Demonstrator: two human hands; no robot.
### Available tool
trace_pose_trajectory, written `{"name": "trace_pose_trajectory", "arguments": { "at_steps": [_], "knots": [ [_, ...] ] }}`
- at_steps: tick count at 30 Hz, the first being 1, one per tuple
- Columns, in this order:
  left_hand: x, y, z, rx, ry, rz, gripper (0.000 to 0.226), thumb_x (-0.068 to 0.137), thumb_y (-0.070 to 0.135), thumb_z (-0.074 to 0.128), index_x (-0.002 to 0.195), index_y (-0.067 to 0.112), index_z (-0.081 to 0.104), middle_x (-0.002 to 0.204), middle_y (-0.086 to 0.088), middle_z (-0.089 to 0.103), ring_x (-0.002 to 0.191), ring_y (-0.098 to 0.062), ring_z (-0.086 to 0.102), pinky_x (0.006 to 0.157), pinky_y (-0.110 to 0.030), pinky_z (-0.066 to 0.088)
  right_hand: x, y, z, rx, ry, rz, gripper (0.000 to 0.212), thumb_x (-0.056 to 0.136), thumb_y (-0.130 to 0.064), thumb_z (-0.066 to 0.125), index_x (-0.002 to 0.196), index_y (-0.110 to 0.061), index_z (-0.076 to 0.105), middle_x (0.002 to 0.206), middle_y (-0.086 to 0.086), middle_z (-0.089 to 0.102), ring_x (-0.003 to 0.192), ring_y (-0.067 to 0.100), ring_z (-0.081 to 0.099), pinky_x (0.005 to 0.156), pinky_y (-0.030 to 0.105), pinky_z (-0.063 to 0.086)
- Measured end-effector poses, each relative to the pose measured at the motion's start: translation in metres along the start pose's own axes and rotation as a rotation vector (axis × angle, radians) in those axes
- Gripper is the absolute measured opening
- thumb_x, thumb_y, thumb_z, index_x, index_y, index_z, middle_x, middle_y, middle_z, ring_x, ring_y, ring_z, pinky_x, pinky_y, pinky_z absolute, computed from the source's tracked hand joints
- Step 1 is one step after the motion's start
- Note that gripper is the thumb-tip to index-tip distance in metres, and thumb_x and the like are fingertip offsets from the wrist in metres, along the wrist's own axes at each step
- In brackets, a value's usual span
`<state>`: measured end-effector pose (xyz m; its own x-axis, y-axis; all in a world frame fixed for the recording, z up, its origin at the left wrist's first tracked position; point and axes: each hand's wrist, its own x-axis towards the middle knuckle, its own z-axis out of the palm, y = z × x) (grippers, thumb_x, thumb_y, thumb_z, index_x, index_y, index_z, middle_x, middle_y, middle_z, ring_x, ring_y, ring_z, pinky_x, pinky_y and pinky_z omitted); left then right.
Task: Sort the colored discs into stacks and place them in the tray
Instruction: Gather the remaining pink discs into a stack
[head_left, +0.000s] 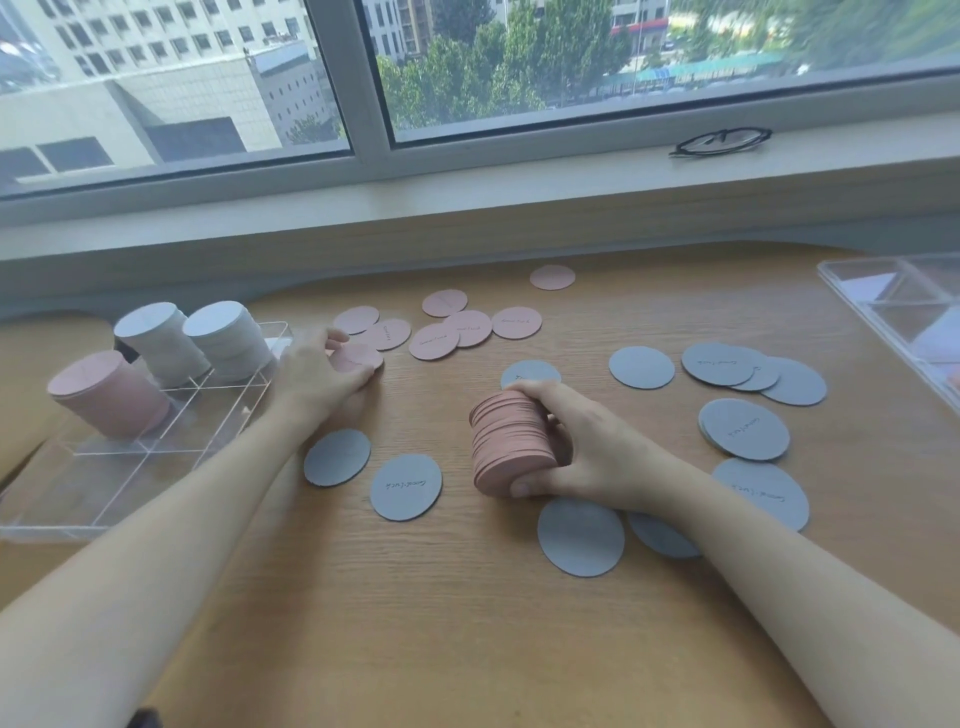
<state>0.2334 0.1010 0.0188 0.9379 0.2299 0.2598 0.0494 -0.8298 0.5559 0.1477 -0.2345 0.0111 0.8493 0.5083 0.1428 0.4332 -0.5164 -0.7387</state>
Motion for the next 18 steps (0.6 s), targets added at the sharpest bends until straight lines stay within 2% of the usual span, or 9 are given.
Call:
{"name": "trace_pose_trajectory", "arguments": {
  "at_steps": [5,9,12,14,16,18],
  "knots": [
    [0.013,0.007,0.005,-0.023,-0.044,0.048,0.044,0.074,0.044,0.080,0.110,0.031,0.059,0.119,0.003,0.058,0.106,-0.018,0.059,0.090,-0.042,0.051,0.000,0.000,0.000,-0.008,-0.001,-0.010,0.097,0.063,-0.054,0.085,0.144,-0.038,0.034,0.132,-0.025,0.048,0.124,-0.004,0.045,0.103,0.025,0.040],
    [0.023,0.015,0.011,-0.051,-0.037,0.063,0.041,0.078,0.041,0.077,0.112,0.027,0.061,0.122,0.002,0.056,0.105,-0.016,0.059,0.087,-0.037,0.050,0.000,0.000,-0.001,-0.005,-0.005,-0.021,0.097,0.064,-0.054,0.085,0.144,-0.037,0.034,0.132,-0.024,0.048,0.125,-0.002,0.045,0.104,0.027,0.041],
    [0.034,0.021,0.021,-0.019,-0.049,0.073,0.038,0.083,0.037,0.074,0.117,0.024,0.063,0.125,0.002,0.054,0.110,-0.016,0.058,0.085,-0.029,0.043,-0.001,-0.001,-0.001,-0.002,-0.005,-0.036,0.094,0.066,-0.051,0.086,0.143,-0.036,0.035,0.130,-0.024,0.049,0.123,0.000,0.047,0.102,0.027,0.041],
    [0.043,0.023,0.030,0.053,-0.115,0.101,0.039,0.088,0.038,0.069,0.124,0.023,0.065,0.135,-0.001,0.052,0.124,-0.018,0.052,0.096,-0.031,0.040,-0.001,-0.001,-0.001,-0.001,-0.003,-0.047,0.092,0.066,-0.051,0.085,0.142,-0.037,0.036,0.128,-0.024,0.049,0.121,0.002,0.049,0.101,0.028,0.042],
    [0.049,0.024,0.036,0.167,-0.202,0.130,0.044,0.093,0.044,0.061,0.132,0.024,0.061,0.147,-0.001,0.045,0.139,-0.018,0.037,0.111,-0.036,0.032,-0.001,-0.001,-0.002,-0.002,-0.005,-0.052,0.091,0.066,-0.050,0.085,0.142,-0.036,0.036,0.127,-0.024,0.049,0.120,0.001,0.049,0.100,0.027,0.042],
    [0.053,0.025,0.039,0.281,-0.248,0.153,0.051,0.096,0.051,0.054,0.140,0.026,0.054,0.152,-0.002,0.041,0.144,-0.019,0.030,0.116,-0.039,0.027,-0.001,-0.001,-0.002,-0.003,-0.004,-0.056,0.091,0.067,-0.049,0.086,0.142,-0.035,0.036,0.127,-0.023,0.049,0.119,0.000,0.049,0.100,0.025,0.042]
  ]
}}
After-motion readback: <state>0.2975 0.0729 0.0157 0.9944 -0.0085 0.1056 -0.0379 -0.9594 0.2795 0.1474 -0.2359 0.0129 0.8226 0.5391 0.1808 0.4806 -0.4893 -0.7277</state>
